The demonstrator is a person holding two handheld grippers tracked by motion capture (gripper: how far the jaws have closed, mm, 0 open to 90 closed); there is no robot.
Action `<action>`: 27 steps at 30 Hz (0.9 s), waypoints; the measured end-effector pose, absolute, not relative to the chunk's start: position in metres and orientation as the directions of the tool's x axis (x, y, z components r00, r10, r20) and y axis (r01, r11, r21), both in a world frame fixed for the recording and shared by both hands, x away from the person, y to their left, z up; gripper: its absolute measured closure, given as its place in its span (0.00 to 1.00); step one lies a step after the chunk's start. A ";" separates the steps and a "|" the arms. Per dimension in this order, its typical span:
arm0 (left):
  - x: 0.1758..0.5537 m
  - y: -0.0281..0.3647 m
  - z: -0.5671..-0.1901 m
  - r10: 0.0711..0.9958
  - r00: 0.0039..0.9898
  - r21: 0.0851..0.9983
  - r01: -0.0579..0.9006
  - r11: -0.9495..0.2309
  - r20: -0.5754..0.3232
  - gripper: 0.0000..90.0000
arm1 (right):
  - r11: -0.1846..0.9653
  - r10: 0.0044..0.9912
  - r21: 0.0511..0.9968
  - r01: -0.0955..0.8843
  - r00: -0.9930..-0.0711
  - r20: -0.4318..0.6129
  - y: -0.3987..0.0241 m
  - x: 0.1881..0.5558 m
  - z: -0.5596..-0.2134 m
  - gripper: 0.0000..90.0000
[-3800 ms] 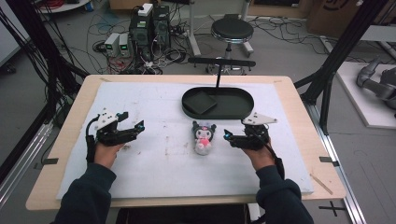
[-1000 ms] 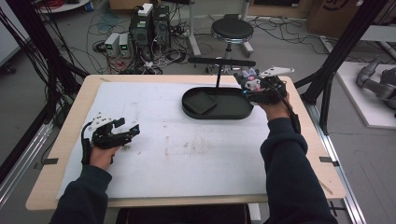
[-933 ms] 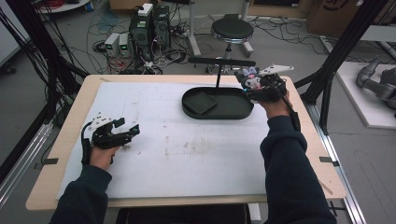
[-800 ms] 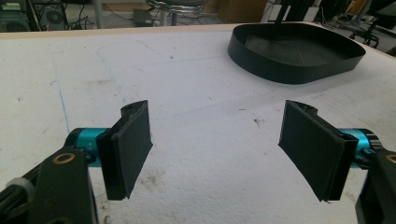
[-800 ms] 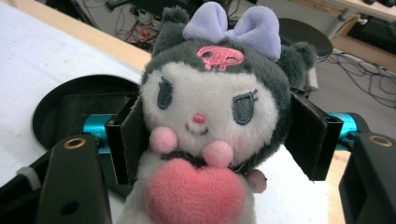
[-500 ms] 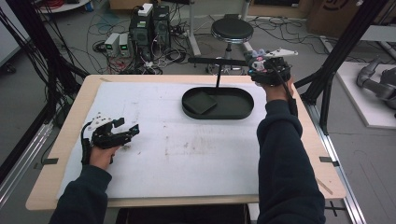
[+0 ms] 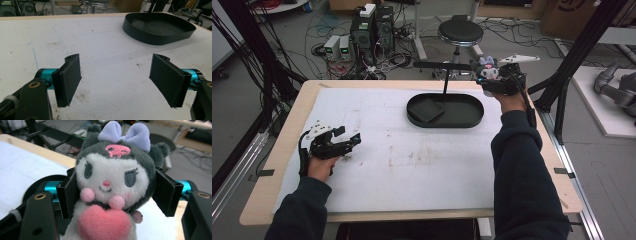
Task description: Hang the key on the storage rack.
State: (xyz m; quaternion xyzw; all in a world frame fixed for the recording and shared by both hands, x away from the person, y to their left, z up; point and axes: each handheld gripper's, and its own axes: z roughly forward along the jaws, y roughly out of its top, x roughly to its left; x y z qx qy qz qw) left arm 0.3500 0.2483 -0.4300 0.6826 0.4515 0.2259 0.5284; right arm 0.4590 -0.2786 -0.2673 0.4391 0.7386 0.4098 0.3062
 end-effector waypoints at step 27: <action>0.350 0.249 -0.431 0.857 0.487 0.924 0.381 -0.035 -0.168 0.28 | 0.257 0.960 0.725 0.639 -0.255 -0.115 -0.271 0.491 -0.347 0.34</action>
